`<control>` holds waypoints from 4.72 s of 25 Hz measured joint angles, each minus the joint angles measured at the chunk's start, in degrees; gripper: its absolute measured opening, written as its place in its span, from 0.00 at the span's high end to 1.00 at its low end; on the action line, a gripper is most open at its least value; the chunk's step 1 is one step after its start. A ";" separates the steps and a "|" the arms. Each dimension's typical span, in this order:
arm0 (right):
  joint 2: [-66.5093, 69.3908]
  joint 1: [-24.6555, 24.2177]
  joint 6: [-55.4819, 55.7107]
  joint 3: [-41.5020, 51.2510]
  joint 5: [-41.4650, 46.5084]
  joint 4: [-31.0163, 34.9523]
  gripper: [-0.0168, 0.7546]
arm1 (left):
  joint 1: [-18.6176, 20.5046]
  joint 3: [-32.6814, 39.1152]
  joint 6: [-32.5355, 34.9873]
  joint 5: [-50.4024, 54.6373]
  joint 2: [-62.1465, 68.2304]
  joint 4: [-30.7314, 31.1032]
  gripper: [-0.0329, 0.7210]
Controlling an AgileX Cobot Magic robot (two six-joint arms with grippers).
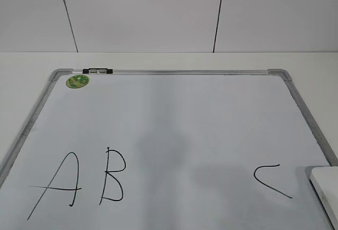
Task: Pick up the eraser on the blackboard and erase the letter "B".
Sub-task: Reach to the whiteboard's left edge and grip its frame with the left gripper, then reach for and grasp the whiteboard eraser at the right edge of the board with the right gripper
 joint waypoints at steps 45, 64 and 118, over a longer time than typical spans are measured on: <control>27.89 0.00 7.19 -2.98 5.41 6.97 0.22 | 0.00 -8.91 -6.31 1.81 30.20 -0.94 0.64; 40.25 0.00 7.19 -8.08 5.41 7.69 0.22 | 0.00 -33.45 -7.21 -1.25 81.94 4.58 0.64; 40.77 0.00 7.32 -8.08 5.41 7.69 0.22 | 3.26 -50.13 0.38 -6.57 116.11 1.73 0.64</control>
